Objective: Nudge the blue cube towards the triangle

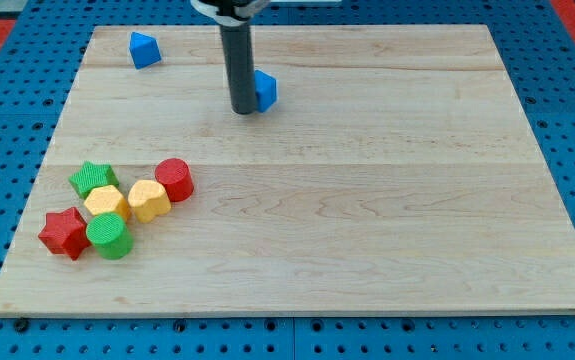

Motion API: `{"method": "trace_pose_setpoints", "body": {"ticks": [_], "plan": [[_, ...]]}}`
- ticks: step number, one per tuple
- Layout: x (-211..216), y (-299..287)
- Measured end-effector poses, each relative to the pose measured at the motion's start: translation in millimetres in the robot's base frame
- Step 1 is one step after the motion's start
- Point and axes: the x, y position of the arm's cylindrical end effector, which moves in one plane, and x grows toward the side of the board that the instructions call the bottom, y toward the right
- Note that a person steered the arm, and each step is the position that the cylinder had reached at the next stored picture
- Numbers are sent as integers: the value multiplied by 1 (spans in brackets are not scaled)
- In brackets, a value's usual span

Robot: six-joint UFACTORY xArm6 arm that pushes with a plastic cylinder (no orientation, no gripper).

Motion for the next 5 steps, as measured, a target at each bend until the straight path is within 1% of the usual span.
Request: {"method": "trace_pose_setpoints", "body": {"ticks": [1, 2, 3, 4, 5], "plan": [[-38, 14], [-75, 11], [-66, 41], [-83, 109], [-101, 76]]}}
